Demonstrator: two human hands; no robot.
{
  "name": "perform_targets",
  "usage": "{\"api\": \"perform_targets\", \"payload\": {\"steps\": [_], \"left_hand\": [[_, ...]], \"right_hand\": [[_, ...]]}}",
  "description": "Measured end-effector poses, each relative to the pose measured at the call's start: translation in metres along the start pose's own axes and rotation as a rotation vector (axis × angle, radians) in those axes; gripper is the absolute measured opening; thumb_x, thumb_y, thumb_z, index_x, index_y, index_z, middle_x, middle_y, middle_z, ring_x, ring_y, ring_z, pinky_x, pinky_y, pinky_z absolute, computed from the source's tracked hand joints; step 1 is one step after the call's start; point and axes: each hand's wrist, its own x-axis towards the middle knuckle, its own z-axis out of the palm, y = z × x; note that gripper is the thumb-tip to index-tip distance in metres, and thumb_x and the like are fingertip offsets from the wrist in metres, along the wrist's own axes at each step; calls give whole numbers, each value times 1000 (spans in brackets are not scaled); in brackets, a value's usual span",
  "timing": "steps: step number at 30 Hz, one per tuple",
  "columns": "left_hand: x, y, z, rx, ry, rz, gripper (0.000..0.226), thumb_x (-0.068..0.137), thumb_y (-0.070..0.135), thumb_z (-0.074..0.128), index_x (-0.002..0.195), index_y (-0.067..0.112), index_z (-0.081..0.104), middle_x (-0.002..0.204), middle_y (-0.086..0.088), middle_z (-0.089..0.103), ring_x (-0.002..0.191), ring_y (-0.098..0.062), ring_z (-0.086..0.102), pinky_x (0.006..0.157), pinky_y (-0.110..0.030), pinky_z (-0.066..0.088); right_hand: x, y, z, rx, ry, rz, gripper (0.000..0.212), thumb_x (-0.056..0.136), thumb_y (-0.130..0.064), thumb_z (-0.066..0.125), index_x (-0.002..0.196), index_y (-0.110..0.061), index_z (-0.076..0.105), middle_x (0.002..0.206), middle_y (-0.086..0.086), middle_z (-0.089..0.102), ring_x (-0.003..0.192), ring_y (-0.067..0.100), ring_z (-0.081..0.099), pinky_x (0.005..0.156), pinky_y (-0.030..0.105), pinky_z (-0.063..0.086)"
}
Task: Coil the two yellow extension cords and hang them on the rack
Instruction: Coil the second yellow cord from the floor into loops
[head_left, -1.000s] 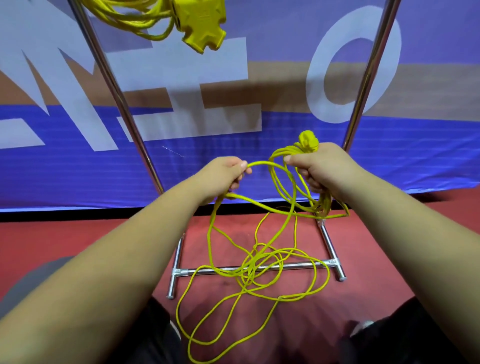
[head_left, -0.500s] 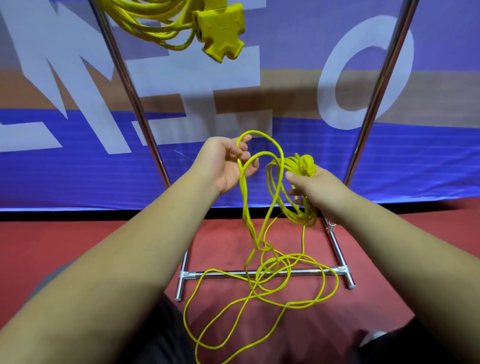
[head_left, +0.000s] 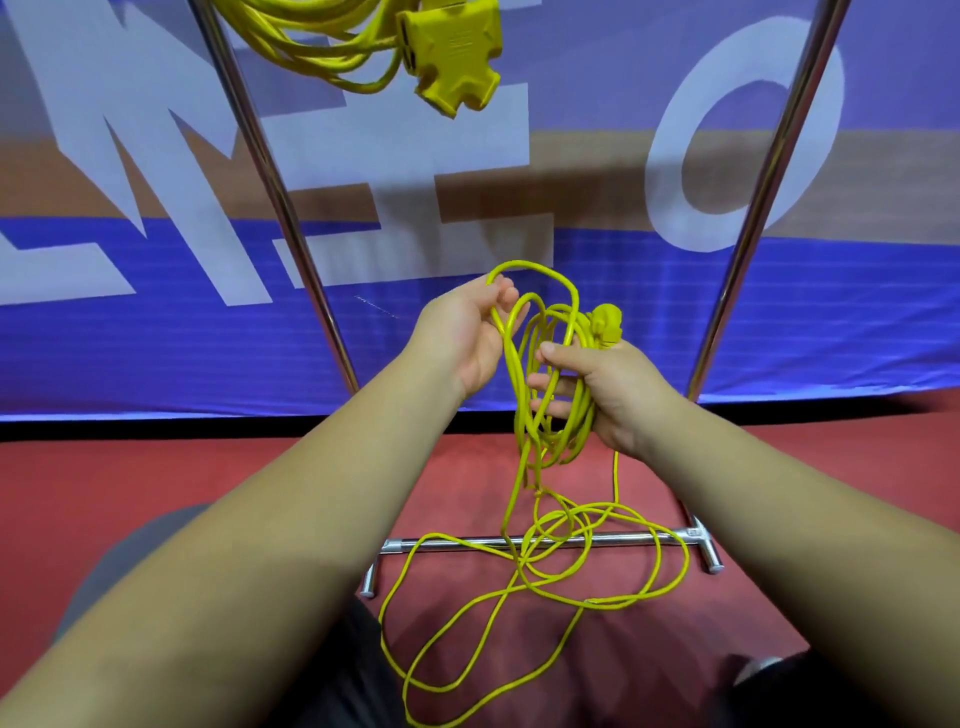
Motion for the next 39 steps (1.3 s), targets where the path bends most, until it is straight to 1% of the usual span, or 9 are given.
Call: {"api": "perform_targets", "payload": {"steps": [4, 8, 13, 18, 24, 29, 33, 36, 39], "left_hand": [[-5, -8, -2, 234, 50, -58, 35, 102, 10, 62, 132, -5, 56, 91, -11, 62, 84, -17, 66, 93, -39, 60], [-8, -16, -12, 763, -66, 10, 92, 84, -16, 66, 159, 25, 32, 120, -15, 58, 108, -23, 68, 96, -38, 59], [-4, -14, -20, 1350, -36, 152, 64, 94, 3, 64, 154, 19, 47, 149, -2, 55, 117, -17, 68, 105, -39, 54], [-24, 4, -12, 1314, -168, 164, 48, 99, 0, 35, 136, 27, 45, 130, -11, 58, 82, -23, 79, 83, -43, 65], [-33, 24, -13, 1204, -287, 26, 18, 107, 14, 48, 123, 19, 53, 122, -6, 72, 92, -33, 78, 81, -59, 62], [-36, 45, -19, 1453, -448, 301, 22, 107, 17, 53, 113, 26, 72, 103, 4, 71, 86, -11, 65, 77, -36, 61], [-38, 53, -15, 1343, -527, 424, 22, 108, 12, 51, 119, 16, 69, 102, 8, 69, 79, 6, 55, 74, -11, 44], [-32, 50, -14, 1203, -445, 432, 23, 108, 19, 51, 117, 29, 69, 102, 7, 69, 81, -3, 54, 73, -23, 46], [-24, 43, -13, 1110, -305, 384, 25, 109, 26, 49, 109, 41, 69, 108, 7, 70, 98, -8, 62, 83, -37, 59]], "right_hand": [[7, -9, -8, 71, 70, 8, 21, 99, -10, 72, 119, -10, 68, 96, 7, 77, 80, 26, 80, 66, 46, 65], [12, -18, -17, 33, 107, -22, 17, 101, -11, 69, 117, -11, 66, 103, 8, 80, 76, 22, 80, 63, 41, 63], [15, -24, -23, -116, 170, -78, 21, 101, -14, 68, 122, -14, 65, 102, 5, 82, 62, 14, 73, 61, 39, 63], [21, -20, -35, -311, 239, -85, 16, 104, -14, 60, 119, -19, 57, 103, 8, 78, 61, 20, 71, 58, 40, 61], [25, -15, -48, -392, 281, -13, 12, 102, -12, 60, 110, -20, 59, 110, 10, 78, 68, 23, 68, 60, 41, 59], [21, -18, -49, -567, 218, -124, 22, 98, -17, 71, 118, -18, 66, 90, 13, 68, 61, 18, 54, 58, 38, 52], [16, -24, -44, -682, 37, -232, 18, 99, -20, 73, 115, -28, 69, 84, -8, 71, 65, 10, 53, 61, 28, 46], [12, -26, -37, -671, -63, -210, 23, 98, -8, 70, 116, -22, 68, 99, -9, 76, 72, 5, 62, 64, 22, 49], [7, -27, -29, -648, -124, -218, 21, 95, 4, 63, 110, -11, 61, 109, -6, 81, 85, 11, 69, 83, 42, 54]]}}
